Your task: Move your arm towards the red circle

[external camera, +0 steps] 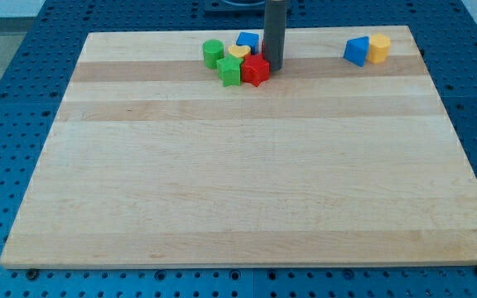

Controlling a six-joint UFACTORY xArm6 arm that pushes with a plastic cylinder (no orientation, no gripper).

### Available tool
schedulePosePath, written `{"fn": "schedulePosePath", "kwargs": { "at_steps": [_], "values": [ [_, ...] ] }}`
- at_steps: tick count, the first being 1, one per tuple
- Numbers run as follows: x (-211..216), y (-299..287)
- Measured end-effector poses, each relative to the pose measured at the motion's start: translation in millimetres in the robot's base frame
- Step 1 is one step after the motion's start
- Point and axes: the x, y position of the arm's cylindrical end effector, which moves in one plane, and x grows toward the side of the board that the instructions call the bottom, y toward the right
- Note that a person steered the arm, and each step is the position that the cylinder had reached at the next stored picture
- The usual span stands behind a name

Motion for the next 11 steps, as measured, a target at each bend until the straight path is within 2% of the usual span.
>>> {"fn": "schedulePosePath", "kwargs": {
  "at_steps": [2,3,4,5,6,7,8,9,11],
  "values": [
    [-17.3,-5.5],
    [-1.2,15.8],
    [39.8,62.9],
    [73.7,80.5],
    [46.3,93.9],
    [-19.4,88.6],
    [-66.6,77.8],
    [-69.6,73.6],
    [-48.5,39.9]
  ]
}}
